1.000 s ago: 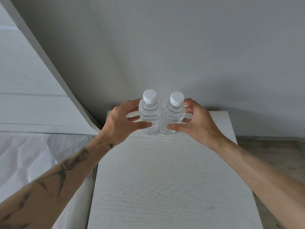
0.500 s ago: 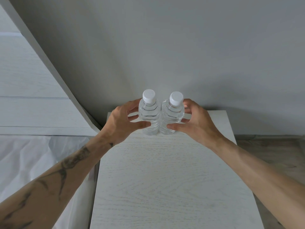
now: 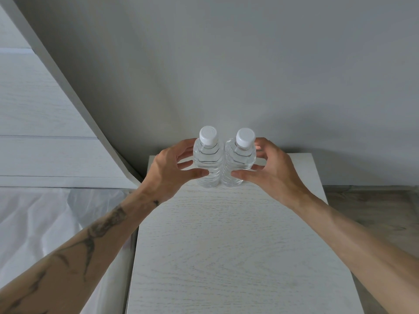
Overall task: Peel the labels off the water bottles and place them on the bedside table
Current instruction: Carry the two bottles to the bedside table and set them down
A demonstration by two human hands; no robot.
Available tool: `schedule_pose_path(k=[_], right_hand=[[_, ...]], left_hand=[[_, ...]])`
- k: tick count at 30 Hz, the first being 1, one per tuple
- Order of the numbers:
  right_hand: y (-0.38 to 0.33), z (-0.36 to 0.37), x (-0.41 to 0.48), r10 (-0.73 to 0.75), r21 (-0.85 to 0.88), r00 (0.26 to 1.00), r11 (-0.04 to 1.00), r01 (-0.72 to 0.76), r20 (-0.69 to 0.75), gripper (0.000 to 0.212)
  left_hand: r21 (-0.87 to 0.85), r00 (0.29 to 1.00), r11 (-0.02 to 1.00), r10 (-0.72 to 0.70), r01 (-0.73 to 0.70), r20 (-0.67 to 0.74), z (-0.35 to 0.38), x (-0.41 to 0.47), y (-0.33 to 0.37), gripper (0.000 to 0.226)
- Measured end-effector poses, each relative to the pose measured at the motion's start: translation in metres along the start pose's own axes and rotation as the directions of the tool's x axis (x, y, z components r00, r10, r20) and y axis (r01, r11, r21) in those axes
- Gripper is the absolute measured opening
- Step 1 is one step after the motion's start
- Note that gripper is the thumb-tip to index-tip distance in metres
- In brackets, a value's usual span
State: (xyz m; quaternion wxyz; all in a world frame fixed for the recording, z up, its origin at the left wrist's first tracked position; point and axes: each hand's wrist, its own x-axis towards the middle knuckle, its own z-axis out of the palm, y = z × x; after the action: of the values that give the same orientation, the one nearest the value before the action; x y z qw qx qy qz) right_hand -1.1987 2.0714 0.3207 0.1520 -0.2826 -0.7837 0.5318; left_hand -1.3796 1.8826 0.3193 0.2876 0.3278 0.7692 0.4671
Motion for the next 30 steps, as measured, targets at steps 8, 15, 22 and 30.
schedule_pose_path(k=[8, 15, 22, 30], right_hand=[[-0.001, -0.002, 0.000, 0.021, 0.000, 1.000, 1.000, -0.021, 0.024, 0.070], [-0.004, -0.001, -0.001, 0.051, -0.048, 0.999, 0.998, -0.050, 0.019, 0.071], [-0.022, -0.003, -0.004, 0.096, -0.105, 0.995, 0.990, -0.093, 0.026, 0.072], [-0.112, -0.046, -0.019, 0.120, -0.255, 0.991, 0.962, -0.102, 0.057, 0.089]], left_hand=[[0.029, 1.000, 1.000, -0.001, 0.001, 0.012, -0.002, 0.000, 0.002, 0.076], [0.104, 0.999, 0.994, 0.021, -0.023, 0.025, -0.002, -0.004, 0.006, 0.078], [0.227, 0.999, 0.973, 0.049, -0.050, 0.013, -0.005, -0.013, 0.022, 0.083], [0.311, 0.997, 0.948, 0.074, -0.065, -0.017, -0.046, -0.040, 0.099, 0.075]])
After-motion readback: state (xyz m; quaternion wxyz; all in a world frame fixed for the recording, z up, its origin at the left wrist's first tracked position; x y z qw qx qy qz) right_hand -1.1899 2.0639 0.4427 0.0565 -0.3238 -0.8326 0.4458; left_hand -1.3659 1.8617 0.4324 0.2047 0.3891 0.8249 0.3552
